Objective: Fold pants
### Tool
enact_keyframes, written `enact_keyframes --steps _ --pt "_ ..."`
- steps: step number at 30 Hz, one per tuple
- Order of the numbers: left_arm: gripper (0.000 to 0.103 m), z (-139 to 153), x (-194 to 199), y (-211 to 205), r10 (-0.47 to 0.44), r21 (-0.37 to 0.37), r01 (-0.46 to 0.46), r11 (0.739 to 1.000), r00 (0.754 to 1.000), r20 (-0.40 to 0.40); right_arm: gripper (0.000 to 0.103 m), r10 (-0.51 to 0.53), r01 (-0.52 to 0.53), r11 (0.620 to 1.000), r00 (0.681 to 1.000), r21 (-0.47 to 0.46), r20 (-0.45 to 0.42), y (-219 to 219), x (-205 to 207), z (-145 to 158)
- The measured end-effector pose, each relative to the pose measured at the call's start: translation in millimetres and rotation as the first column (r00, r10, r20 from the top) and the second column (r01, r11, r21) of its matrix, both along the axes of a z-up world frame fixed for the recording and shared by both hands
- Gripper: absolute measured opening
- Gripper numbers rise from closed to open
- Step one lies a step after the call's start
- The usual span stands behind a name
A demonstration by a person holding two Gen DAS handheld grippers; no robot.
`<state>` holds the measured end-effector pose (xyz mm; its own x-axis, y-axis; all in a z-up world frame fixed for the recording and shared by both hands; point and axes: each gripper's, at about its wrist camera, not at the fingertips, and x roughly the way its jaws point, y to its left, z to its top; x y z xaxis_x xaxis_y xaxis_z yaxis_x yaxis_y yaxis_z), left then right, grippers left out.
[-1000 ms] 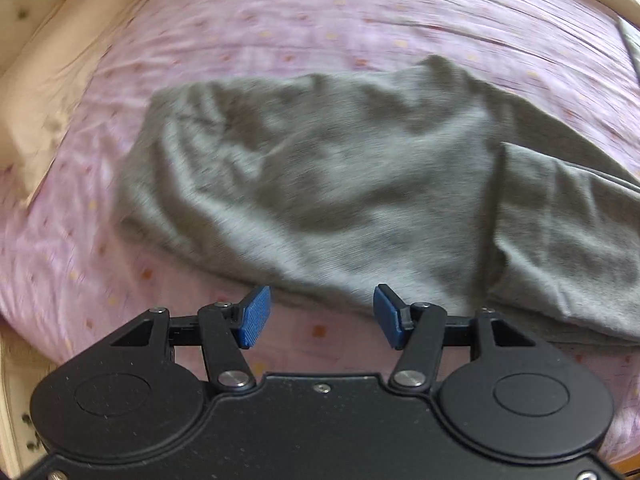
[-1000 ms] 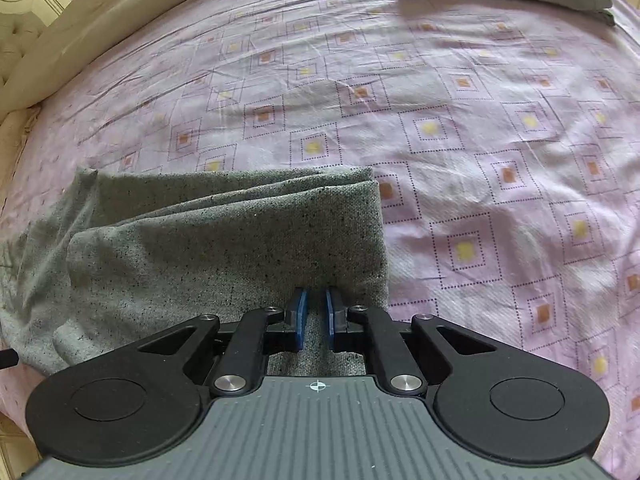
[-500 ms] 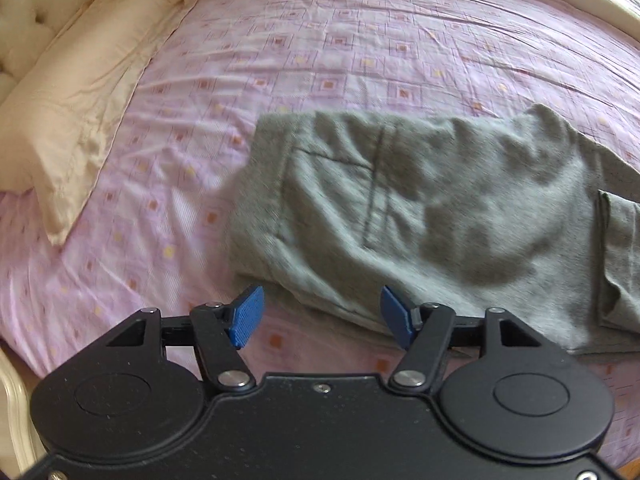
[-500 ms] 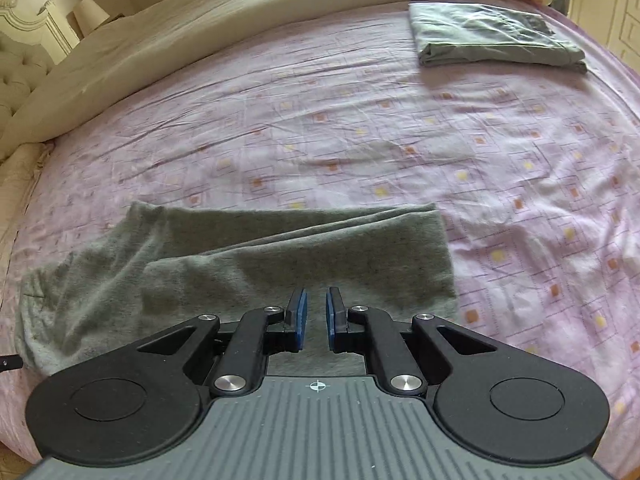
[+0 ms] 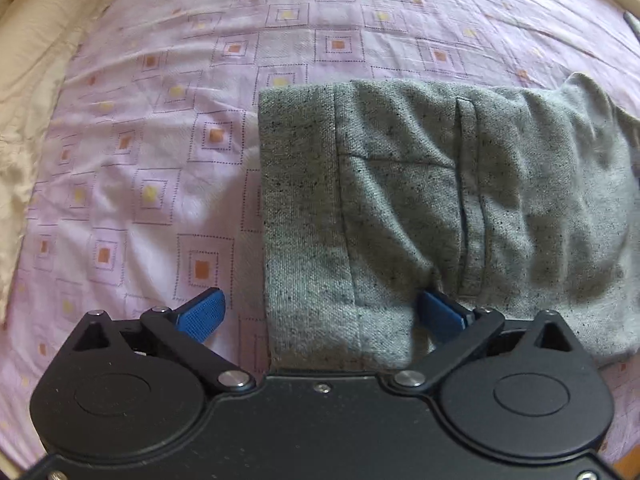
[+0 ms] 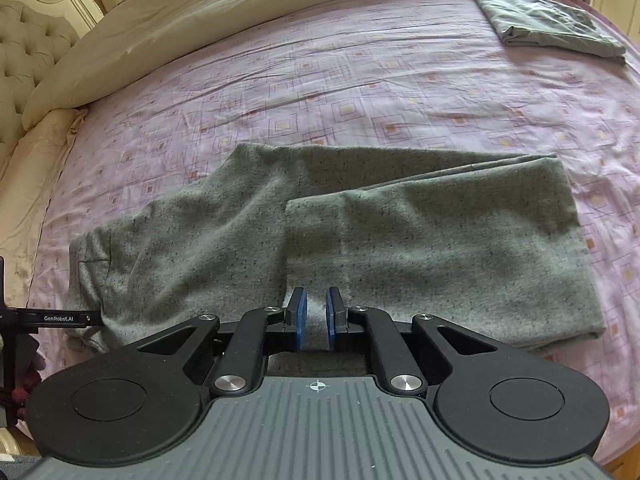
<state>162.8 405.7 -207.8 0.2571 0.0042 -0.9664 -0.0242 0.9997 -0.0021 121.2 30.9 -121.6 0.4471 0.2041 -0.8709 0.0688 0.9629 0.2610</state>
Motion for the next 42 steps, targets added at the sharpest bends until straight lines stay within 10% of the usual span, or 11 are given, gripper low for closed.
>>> enact_keyframes --steps 18,22,26,42 --pt "0.103 -7.7 29.0 11.5 0.095 -0.118 -0.103 0.988 0.993 -0.067 0.01 0.027 -0.028 0.999 0.999 -0.027 -0.043 41.0 61.0 -17.6" --pt "0.044 13.8 19.9 4.6 0.0 -0.185 -0.002 0.983 1.0 -0.011 0.01 0.04 -0.041 0.998 0.998 -0.047 -0.04 48.8 90.3 -23.9" --pt "0.02 31.6 12.6 10.6 0.024 -0.192 -0.02 0.981 1.0 0.016 0.01 0.037 -0.039 0.998 0.998 -0.048 -0.041 52.4 108.4 -33.3" --pt "0.018 89.9 8.9 -4.6 0.045 -0.19 -0.029 0.981 0.996 0.08 0.01 0.122 -0.114 0.992 0.967 0.046 -0.223 79.5 -1.3 -78.7"
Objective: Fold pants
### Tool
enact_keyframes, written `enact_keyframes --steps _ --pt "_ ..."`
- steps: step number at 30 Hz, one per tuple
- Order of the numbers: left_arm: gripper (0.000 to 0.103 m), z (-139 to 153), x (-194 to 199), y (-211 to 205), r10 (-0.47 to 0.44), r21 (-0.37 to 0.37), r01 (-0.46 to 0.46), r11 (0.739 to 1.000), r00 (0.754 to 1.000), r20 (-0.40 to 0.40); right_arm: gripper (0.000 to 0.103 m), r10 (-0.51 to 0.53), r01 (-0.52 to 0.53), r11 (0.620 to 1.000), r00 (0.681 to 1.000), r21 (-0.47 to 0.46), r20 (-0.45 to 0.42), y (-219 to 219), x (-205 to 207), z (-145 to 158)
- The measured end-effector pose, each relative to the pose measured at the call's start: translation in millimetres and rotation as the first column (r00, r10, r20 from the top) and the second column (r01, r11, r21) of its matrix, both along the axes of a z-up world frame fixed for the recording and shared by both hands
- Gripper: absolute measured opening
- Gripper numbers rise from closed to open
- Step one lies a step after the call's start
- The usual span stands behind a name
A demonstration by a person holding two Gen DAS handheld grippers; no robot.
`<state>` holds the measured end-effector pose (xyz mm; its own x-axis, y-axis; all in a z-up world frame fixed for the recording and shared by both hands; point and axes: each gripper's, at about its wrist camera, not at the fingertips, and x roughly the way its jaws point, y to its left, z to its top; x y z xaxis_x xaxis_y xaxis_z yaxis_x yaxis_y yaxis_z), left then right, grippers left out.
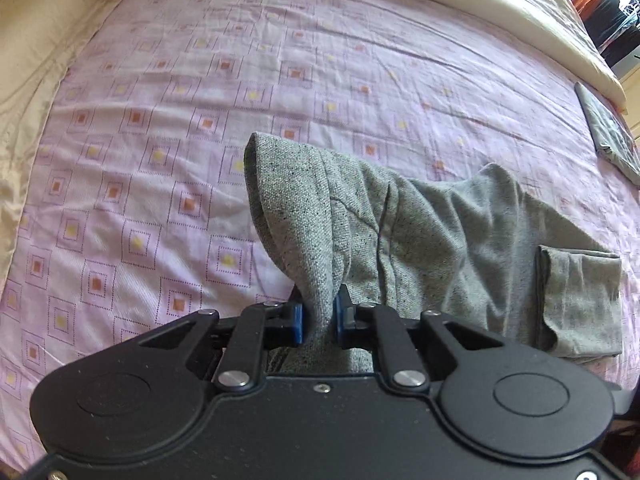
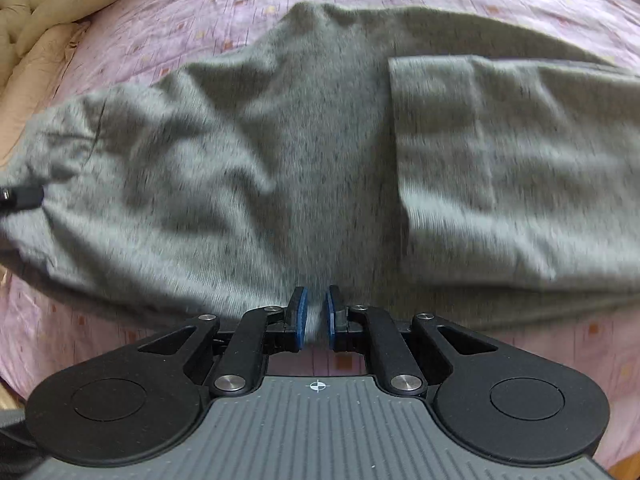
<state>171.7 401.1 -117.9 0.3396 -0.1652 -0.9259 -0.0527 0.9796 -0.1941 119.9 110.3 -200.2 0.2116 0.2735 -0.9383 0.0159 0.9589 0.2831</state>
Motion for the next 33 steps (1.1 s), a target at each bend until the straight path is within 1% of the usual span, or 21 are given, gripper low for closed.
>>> enact_keyframes --steps 3,7,11,13,15,17,20,22,24,26,28,29,31,32,33 --pt "0.018 13.7 -0.9 -10.6 -0.009 0.014 0.008 1.0 1.0 0.025 0.009 0.004 -0.004 1.0 1.0 0.015 -0.007 -3.3 3.7 -1.5" --pt "0.018 34.6 -4.8 -27.8 -0.007 0.034 0.005 0.999 0.998 0.056 0.009 0.068 -0.069 0.997 0.998 0.027 0.014 -4.0 4.3 -3.5" --pt "0.017 57.5 -10.8 -53.1 -0.01 0.07 0.003 0.998 0.995 0.101 0.008 0.08 -0.083 0.992 0.996 0.097 0.037 -16.6 1.7 -8.7" --pt "0.017 70.4 -14.9 -70.5 -0.011 0.092 -0.001 0.996 0.992 0.126 0.008 0.12 -0.126 0.986 0.991 0.11 0.061 -18.6 -1.5 -9.4" --pt "0.017 84.4 -17.7 -92.9 -0.021 0.124 0.003 0.992 0.989 0.149 0.008 0.158 -0.165 0.977 0.985 0.134 0.065 -21.7 0.2 -8.1" --pt "0.017 100.4 -20.9 -120.1 -0.049 0.169 0.018 0.985 0.983 0.176 0.008 0.172 -0.18 0.964 0.983 0.194 0.057 -36.2 0.7 -2.1" --pt "0.017 125.0 -25.2 -170.5 -0.122 0.226 0.07 0.972 0.967 0.225 0.009 0.138 -0.165 0.948 0.984 0.271 0.115 -74.0 -3.9 21.0" --pt "0.017 134.3 -24.0 -208.3 -0.168 0.248 0.105 0.963 0.955 0.247 0.009 0.116 -0.158 0.944 0.981 0.29 0.156 -105.8 -7.0 35.2" --pt "0.017 134.2 -21.9 -248.2 -0.212 0.249 0.148 0.957 0.944 0.254 0.009 0.084 -0.134 0.953 0.979 0.273 0.186 -139.9 -11.5 44.3" --pt "0.018 124.2 -17.9 -288.7 -0.238 0.243 0.176 0.954 0.937 0.254 0.009 0.031 -0.077 0.965 0.983 0.252 0.18 -177.2 -11.8 44.0" --pt "0.021 102.3 -11.2 -334.4 -0.26 0.219 0.211 0.953 0.938 0.227 0.009 -0.028 -0.01 0.974 0.986 0.226 0.164 -210.5 -13.2 38.5" --pt "0.021 88.0 -8.9 -354.8 -0.274 0.193 0.235 0.953 0.939 0.209 0.009 -0.065 0.032 0.976 0.986 0.213 0.151 -229.5 -14.7 34.2" --pt "0.024 61.4 -3.3 -391.0 -0.294 0.125 0.276 0.953 0.943 0.158 0.009 -0.14 0.113 0.974 0.982 0.196 0.126 -257.2 -15.7 28.2" --pt "0.026 50.0 -1.4 -407.1 -0.297 0.105 0.285 0.953 0.946 0.13 0.01 -0.178 0.153 0.97 0.977 0.191 0.12 -274.9 -19.0 25.5" --pt "0.026 42.7 -1.7 -419.8 -0.299 0.095 0.29 0.952 0.948 0.108 0.011 -0.205 0.18 0.965 0.971 0.189 0.121 -288.5 -22.0 25.3"
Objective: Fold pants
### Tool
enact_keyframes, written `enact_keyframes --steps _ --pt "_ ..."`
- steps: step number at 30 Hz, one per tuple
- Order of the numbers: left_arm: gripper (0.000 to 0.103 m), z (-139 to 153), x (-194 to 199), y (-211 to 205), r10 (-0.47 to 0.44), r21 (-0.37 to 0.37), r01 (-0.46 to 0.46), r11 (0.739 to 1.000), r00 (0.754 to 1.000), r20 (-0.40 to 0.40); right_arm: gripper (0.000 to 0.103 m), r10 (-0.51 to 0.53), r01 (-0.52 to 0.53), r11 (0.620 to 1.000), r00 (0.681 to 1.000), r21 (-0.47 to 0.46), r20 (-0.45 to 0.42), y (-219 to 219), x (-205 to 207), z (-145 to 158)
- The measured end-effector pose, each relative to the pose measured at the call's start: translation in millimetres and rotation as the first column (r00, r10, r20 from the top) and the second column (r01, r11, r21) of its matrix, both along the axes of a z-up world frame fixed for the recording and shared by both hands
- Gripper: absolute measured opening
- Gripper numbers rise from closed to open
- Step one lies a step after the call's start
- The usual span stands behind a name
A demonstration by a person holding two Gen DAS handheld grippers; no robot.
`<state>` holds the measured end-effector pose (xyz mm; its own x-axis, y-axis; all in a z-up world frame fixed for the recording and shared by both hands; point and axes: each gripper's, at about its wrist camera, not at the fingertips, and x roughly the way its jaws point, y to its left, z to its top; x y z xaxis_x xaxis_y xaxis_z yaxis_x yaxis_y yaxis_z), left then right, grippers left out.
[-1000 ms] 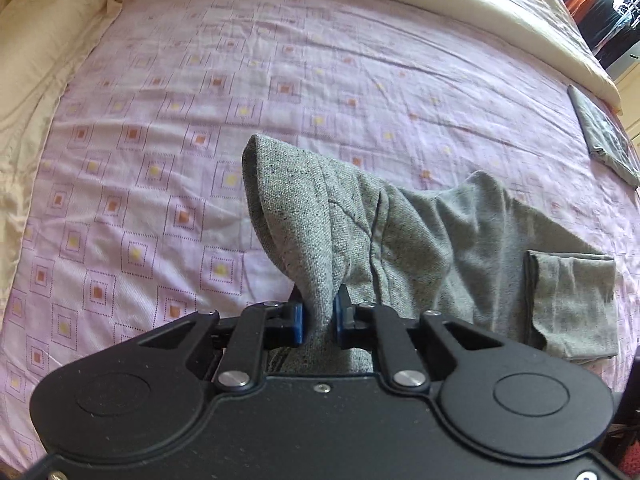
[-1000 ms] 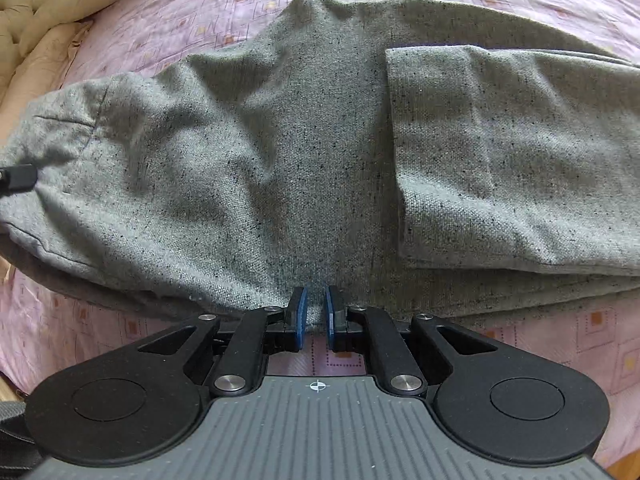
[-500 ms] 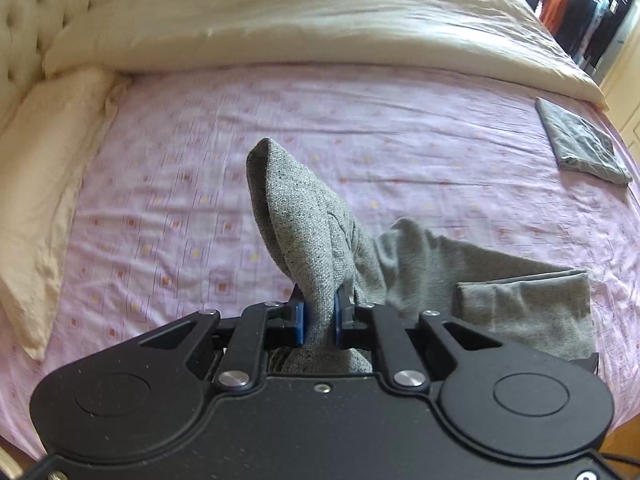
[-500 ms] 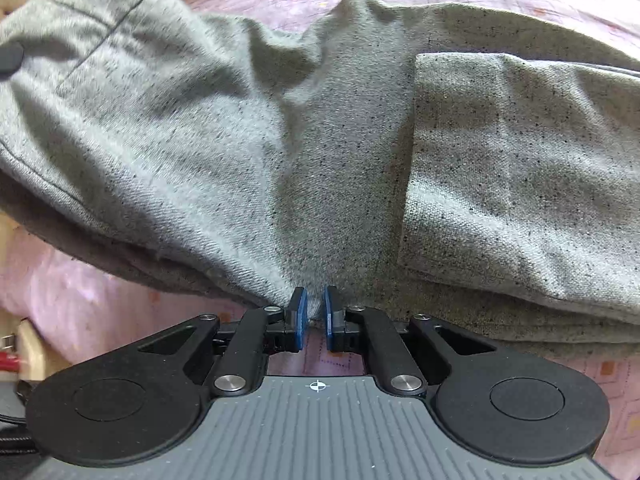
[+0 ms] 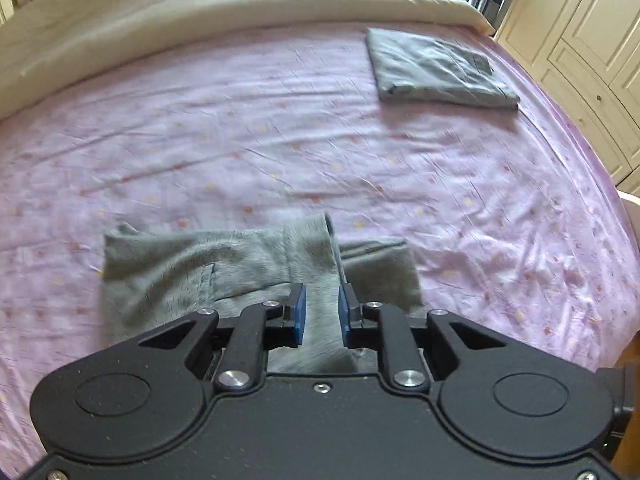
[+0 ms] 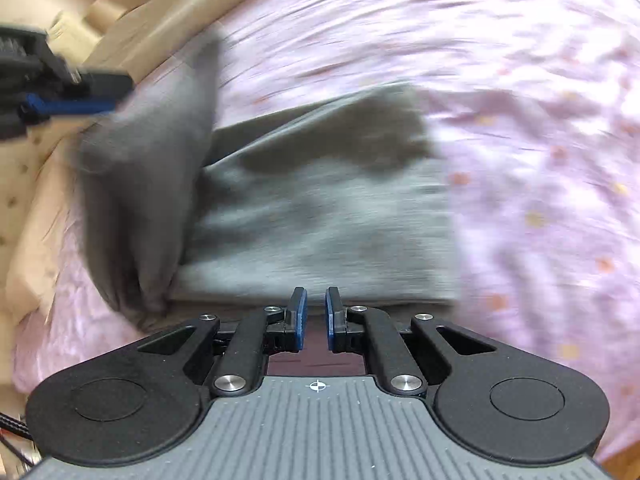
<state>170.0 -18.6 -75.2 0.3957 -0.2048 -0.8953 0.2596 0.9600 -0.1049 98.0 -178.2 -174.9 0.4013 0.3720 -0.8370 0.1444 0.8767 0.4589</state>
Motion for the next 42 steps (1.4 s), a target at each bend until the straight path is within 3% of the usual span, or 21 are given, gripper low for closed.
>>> enact_keyframes --steps 5,6,8,12,17,20,24,26,30,31,32,34,39,42 --pt "0.031 -0.4 -15.7 -4.9 0.033 -0.001 -0.033 0.999 0.999 -0.007 0.012 -0.049 0.05 0.999 0.996 -0.017 0.071 -37.8 10.0 12.9" --pt "0.031 -0.9 -19.8 3.0 0.048 0.018 -0.048 0.999 0.999 -0.008 0.014 -0.046 0.047 0.999 0.995 -0.009 0.091 -39.4 15.4 15.7" --pt "0.031 -6.3 -25.3 24.0 0.088 0.071 -0.088 0.994 0.996 -0.004 0.028 -0.025 0.023 1.0 0.992 0.019 0.12 -46.6 30.0 18.3" --pt "0.031 -23.1 -42.8 77.8 0.187 0.214 -0.182 0.96 0.982 -0.001 0.028 0.056 -0.066 0.996 0.988 0.064 0.145 -25.3 64.8 15.0" --pt "0.031 -37.9 -74.6 149.5 0.341 0.307 -0.317 0.897 0.94 -0.024 0.028 0.129 -0.135 0.988 0.988 0.077 0.081 3.4 91.9 -0.5" --pt "0.031 -42.5 -93.7 185.4 0.423 0.334 -0.388 0.859 0.905 -0.037 0.028 0.134 -0.135 0.99 0.99 0.038 0.034 9.6 91.5 -6.4" --pt "0.031 -50.3 -108.6 217.3 0.491 0.347 -0.444 0.826 0.869 -0.058 0.042 0.094 -0.092 0.992 0.996 0.091 -0.013 11.9 94.7 -19.2" --pt "0.031 -54.5 -110.1 227.4 0.515 0.34 -0.463 0.819 0.854 -0.076 0.043 0.078 -0.075 0.989 0.997 0.125 -0.02 13.3 95.3 -20.7" --pt "0.031 -60.1 -103.1 235.2 0.51 0.312 -0.46 0.831 0.854 -0.102 0.049 0.054 -0.041 0.983 0.996 0.178 -0.069 23.2 98.3 -23.9" --pt "0.031 -60.8 -100.2 234.8 0.501 0.304 -0.452 0.839 0.859 -0.104 0.044 0.057 -0.043 0.986 0.995 0.159 -0.084 28.4 98.8 -22.0" --pt "0.031 -62.1 -96.4 234.5 0.49 0.294 -0.443 0.847 0.865 -0.107 0.028 0.074 -0.065 0.99 0.995 0.123 -0.067 35.8 98.7 -15.8" --pt "0.031 -62.4 -88.0 230.9 0.467 0.279 -0.424 0.862 0.878 -0.107 0.011 0.112 -0.11 0.993 0.994 0.048 -0.02 49.3 95.4 3.9" --pt "0.031 -51.4 -57.8 222.5 0.396 0.24 -0.365 0.9 0.913 -0.095 0.01 0.172 -0.175 0.984 0.972 0.01 0.158 52.0 65.3 88.1" --pt "0.031 -44.4 -38.9 214.2 0.349 0.221 -0.324 0.92 0.933 -0.085 0.01 0.151 -0.136 0.986 0.975 -0.097 0.165 36.0 49.6 98.8"
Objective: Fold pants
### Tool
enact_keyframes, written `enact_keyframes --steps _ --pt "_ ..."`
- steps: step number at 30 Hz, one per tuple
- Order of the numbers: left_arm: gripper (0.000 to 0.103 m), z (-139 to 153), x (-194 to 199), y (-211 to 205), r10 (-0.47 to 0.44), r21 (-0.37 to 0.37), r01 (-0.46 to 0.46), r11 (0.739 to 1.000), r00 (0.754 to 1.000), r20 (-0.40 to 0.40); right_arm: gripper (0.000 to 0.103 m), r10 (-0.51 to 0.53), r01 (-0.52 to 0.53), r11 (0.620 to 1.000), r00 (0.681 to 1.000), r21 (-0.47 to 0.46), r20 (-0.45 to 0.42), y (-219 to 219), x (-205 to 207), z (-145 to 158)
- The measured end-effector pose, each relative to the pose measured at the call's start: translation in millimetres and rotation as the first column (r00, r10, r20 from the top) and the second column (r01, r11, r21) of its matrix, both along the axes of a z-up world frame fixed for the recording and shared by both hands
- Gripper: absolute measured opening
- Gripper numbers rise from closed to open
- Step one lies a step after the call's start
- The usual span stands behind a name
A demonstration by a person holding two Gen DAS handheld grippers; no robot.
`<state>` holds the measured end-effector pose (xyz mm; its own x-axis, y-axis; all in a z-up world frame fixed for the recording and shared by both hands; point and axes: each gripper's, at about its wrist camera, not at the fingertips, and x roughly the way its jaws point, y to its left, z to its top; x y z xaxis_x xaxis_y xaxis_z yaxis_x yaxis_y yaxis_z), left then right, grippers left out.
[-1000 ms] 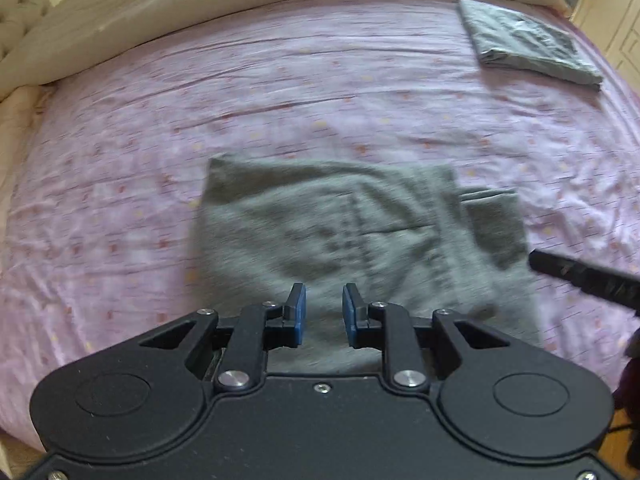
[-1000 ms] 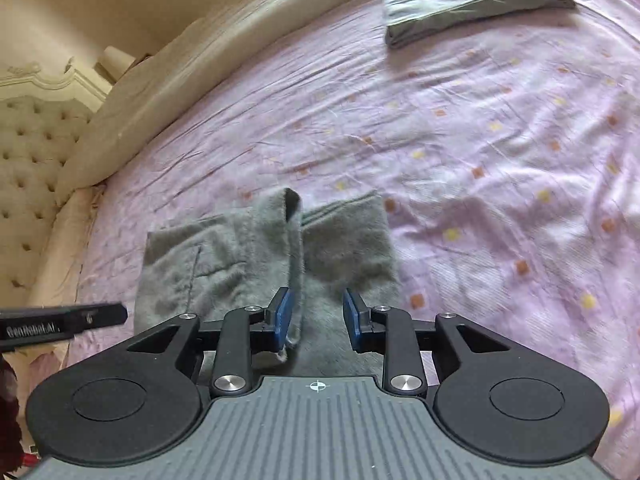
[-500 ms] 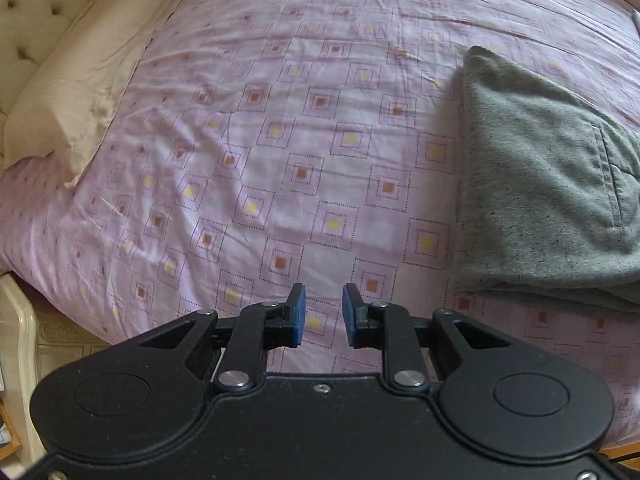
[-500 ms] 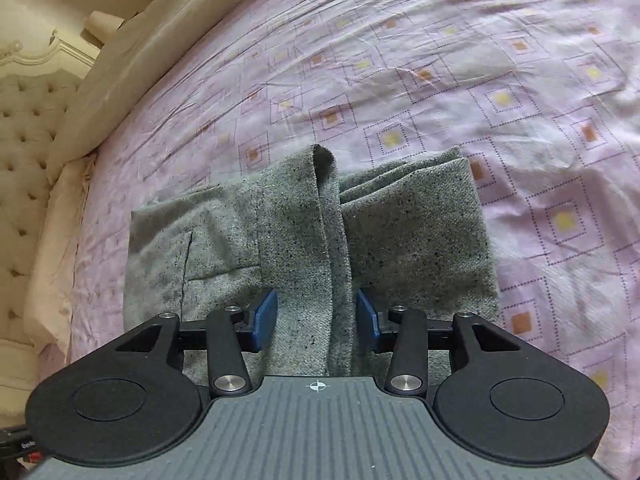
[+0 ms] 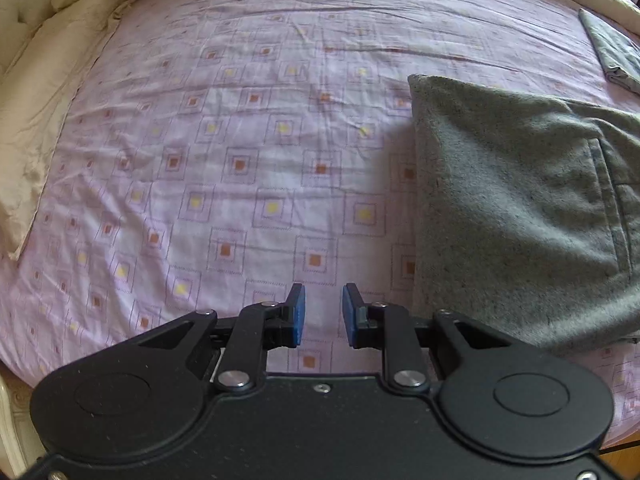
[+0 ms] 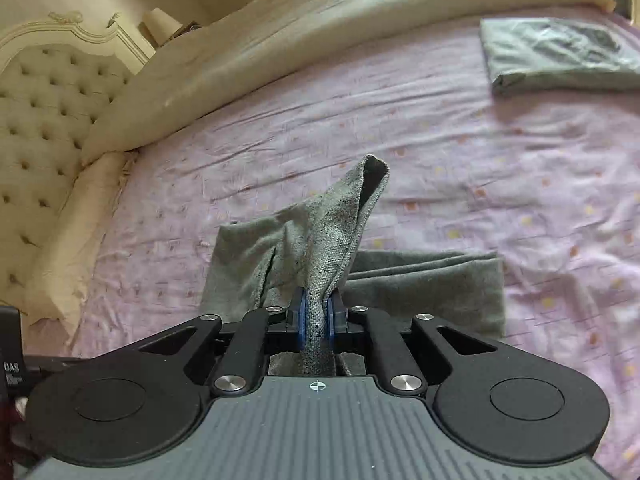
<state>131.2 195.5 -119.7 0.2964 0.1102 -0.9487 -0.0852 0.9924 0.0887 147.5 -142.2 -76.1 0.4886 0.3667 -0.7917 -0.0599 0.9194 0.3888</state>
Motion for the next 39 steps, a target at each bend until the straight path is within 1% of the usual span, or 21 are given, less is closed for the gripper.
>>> enact_keyframes --steps 3,5,6,7,9,11,12,16,19,20,22,23,25,28,29,30,31,33,36,38,39 --pt "0.031 -1.5 19.2 -12.6 -0.055 -0.007 0.055 0.998 0.998 -0.009 0.012 -0.063 0.053 0.994 0.992 -0.098 -0.106 -17.1 4.2 -45.2" --pt "0.031 -6.7 28.0 -23.3 -0.094 -0.008 0.094 0.996 0.995 -0.022 0.022 -0.105 0.06 0.977 0.972 -0.207 -0.212 -21.7 9.5 -80.9" --pt "0.031 -7.5 31.9 -28.8 -0.116 -0.006 0.115 0.993 0.993 -0.027 0.023 -0.143 0.084 0.967 0.962 -0.242 -0.235 -23.6 9.4 -87.2" --pt "0.031 -6.8 35.5 -34.1 -0.137 -0.004 0.137 0.991 0.99 -0.025 0.025 -0.177 0.124 0.964 0.96 -0.235 -0.216 -26.1 7.5 -83.7" --pt "0.031 -3.4 43.4 -43.7 -0.171 -0.009 0.171 0.985 0.985 -0.009 0.025 -0.218 0.196 0.964 0.969 -0.18 -0.116 -27.5 0.5 -63.6" --pt "0.034 -3.0 54.2 -55.0 -0.199 -0.016 0.199 0.98 0.98 0.0 0.026 -0.209 0.2 0.965 0.977 -0.169 -0.033 -21.0 1.0 -49.2" --pt "0.035 -3.6 59.7 -61.5 -0.213 -0.017 0.213 0.977 0.977 0.005 0.026 -0.19 0.184 0.968 0.982 -0.173 -0.018 -16.7 4.5 -47.2" --pt "0.036 -14.8 73.5 -88.5 -0.287 -0.047 0.287 0.957 0.958 0.003 0.026 -0.129 0.117 0.975 0.99 -0.187 -0.055 -2.7 26.0 -60.5" --pt "0.037 -35.2 69.1 -105.0 -0.336 -0.06 0.333 0.941 0.941 -0.046 0.026 -0.131 0.102 0.974 0.982 -0.203 -0.134 -0.3 31.6 -79.2" --pt "0.04 -42.6 65.0 -108.1 -0.349 -0.056 0.346 0.937 0.935 -0.061 0.027 -0.132 0.095 0.973 0.977 -0.208 -0.168 0.2 31.8 -87.0" --pt "0.043 -58.6 53.3 -114.4 -0.382 -0.022 0.382 0.924 0.919 -0.097 0.03 -0.131 0.092 0.976 0.972 -0.198 -0.195 -0.8 29.2 -96.4" --pt "0.043 -63.8 46.9 -115.0 -0.397 -0.007 0.398 0.917 0.913 -0.095 0.031 -0.136 0.099 0.978 0.971 -0.186 -0.195 -2.6 27.4 -97.9" --pt "0.045 -64.1 35.9 -117.3 -0.429 0.032 0.431 0.902 0.901 -0.056 0.031 -0.141 0.107 0.98 0.969 -0.168 -0.204 -5.7 27.1 -98.8" --pt "0.044 -52.9 39.8 -123.7 -0.48 0.06 0.483 0.873 0.875 -0.058 0.031 -0.141 0.106 0.981 0.964 -0.161 -0.223 -7.8 31.2 -95.0" --pt "0.044 -44.5 43.5 -123.3 -0.485 0.053 0.486 0.872 0.874 -0.037 0.031 -0.149 0.116 0.981 0.966 -0.158 -0.211 -8.6 32.1 -89.1" --pt "0.045 -32.9 50.1 -122.1 -0.483 0.042 0.482 0.875 0.876 0.011 0.031 -0.156 0.13 0.98 0.972 -0.149 -0.176 -9.7 32.5 -83.1" --pt "0.048 -23.7 58.1 -120.9 -0.475 0.04 0.474 0.88 0.878 0.052 0.031 -0.162 0.142 0.98 0.976 -0.14 -0.145 -10.6 33.4 -78.3" --pt "0.051 -16.4 82.6 -120.4 -0.447 0.04 0.445 0.895 0.891 0.085 0.031 -0.178 0.16 0.977 0.976 -0.139 -0.129 -13.3 40.8 -77.8" --pt "0.051 -32.4 127.6 -118.4 -0.366 0.033 0.365 0.931 0.929 0.049 0.031 -0.197 0.172 0.974 0.965 -0.148 -0.174 -18.2 55.6 -94.6" --pt "0.054 -55.8 153.9 -116.5 -0.34 0.059 0.34 0.938 0.94 -0.01 0.033 -0.179 0.152 0.976 0.968 -0.157 -0.175 -17.0 59.8 -99.0" --pt "0.055 -66.1 163.5 -116.4 -0.338 0.067 0.34 0.938 0.94 -0.04 0.033 -0.166 0.137 0.976 0.972 -0.167 -0.169 -15.5 60.4 -98.7"
